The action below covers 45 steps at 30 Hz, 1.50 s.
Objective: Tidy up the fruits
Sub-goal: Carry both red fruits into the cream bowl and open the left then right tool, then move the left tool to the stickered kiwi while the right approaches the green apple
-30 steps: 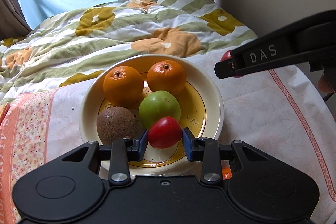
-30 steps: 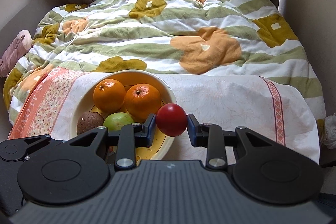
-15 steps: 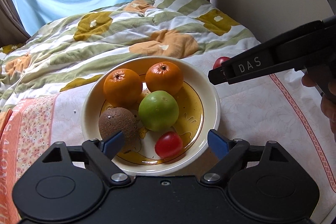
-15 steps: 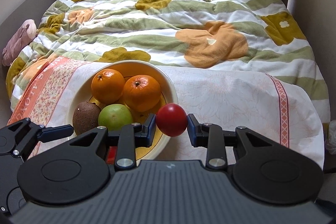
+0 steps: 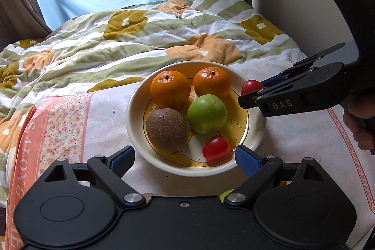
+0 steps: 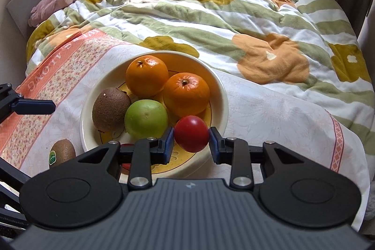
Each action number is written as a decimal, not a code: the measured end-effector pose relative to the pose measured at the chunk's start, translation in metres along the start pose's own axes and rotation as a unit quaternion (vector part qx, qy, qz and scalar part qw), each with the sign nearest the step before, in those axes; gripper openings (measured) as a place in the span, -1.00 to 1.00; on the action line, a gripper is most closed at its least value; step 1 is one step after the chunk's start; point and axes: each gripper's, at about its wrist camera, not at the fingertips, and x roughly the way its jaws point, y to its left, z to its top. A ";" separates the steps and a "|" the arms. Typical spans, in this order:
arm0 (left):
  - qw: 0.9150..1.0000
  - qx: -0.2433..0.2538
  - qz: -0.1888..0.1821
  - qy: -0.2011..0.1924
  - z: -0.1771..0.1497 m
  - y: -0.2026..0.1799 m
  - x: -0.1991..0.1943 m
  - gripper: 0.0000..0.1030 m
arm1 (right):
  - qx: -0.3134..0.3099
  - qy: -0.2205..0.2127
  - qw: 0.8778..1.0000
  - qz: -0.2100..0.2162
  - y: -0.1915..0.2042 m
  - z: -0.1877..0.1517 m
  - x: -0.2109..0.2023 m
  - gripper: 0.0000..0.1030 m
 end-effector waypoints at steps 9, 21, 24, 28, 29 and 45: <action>1.000 -0.017 0.004 0.000 -0.003 0.007 -0.004 0.84 | -0.005 0.003 1.000 0.004 0.007 -0.004 0.013 0.24; 0.999 -0.041 0.016 -0.021 -0.005 0.020 -0.032 0.85 | 0.018 -0.041 0.999 -0.009 0.006 -0.012 -0.022 1.00; 0.998 -0.047 0.020 -0.037 -0.003 0.025 -0.043 0.86 | 0.014 -0.052 0.998 -0.018 0.006 -0.014 -0.035 1.00; 0.996 -0.046 0.029 -0.066 -0.003 0.030 -0.059 0.89 | 0.016 -0.068 0.997 -0.025 0.008 -0.016 -0.055 1.00; 0.996 -0.045 0.031 -0.073 -0.004 0.031 -0.064 0.91 | 0.017 -0.074 0.997 -0.028 0.009 -0.016 -0.061 1.00; 0.988 -0.026 0.013 -0.149 -0.017 0.079 -0.121 1.00 | 0.088 -0.115 0.984 -0.108 0.071 -0.028 -0.145 1.00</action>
